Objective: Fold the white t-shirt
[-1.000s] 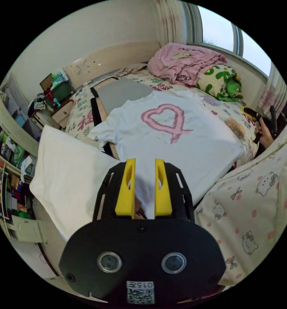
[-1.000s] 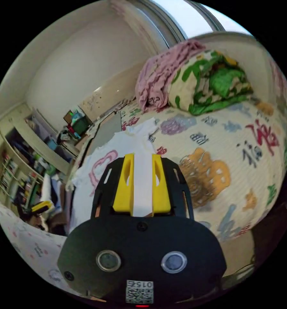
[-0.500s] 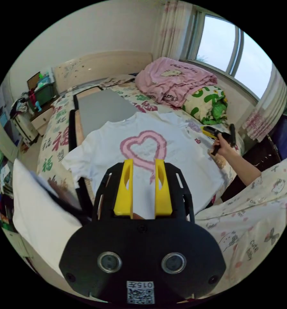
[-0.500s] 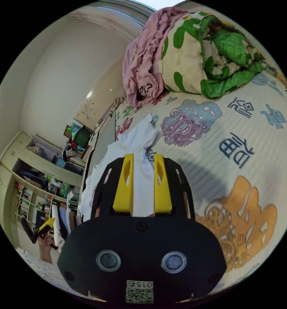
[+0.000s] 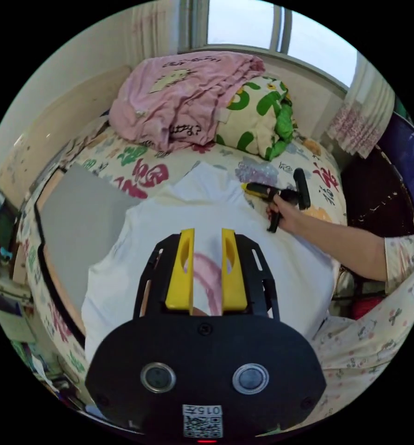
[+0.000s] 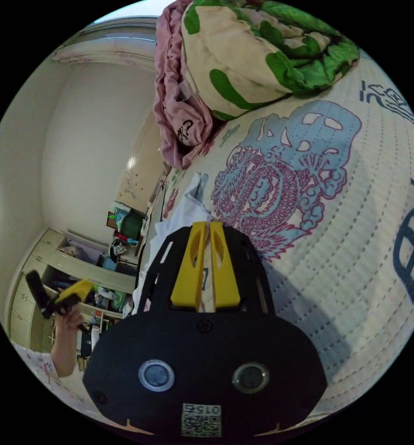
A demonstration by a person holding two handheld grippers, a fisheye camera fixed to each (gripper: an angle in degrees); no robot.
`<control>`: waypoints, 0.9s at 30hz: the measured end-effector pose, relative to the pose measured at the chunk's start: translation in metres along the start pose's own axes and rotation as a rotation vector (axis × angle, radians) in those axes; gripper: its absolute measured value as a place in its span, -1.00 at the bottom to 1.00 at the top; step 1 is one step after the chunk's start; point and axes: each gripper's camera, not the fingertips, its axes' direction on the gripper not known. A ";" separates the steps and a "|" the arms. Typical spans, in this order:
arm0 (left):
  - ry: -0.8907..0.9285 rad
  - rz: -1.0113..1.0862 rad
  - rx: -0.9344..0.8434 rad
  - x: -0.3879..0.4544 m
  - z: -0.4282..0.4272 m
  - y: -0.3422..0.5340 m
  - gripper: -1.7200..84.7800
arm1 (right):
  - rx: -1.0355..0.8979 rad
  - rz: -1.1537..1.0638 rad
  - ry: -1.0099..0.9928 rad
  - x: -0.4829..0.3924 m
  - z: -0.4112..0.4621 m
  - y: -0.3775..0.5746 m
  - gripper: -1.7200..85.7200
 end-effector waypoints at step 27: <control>0.017 -0.187 0.086 -0.107 0.136 -0.287 -0.95 | -0.005 -0.194 -0.176 0.070 0.019 0.027 -0.95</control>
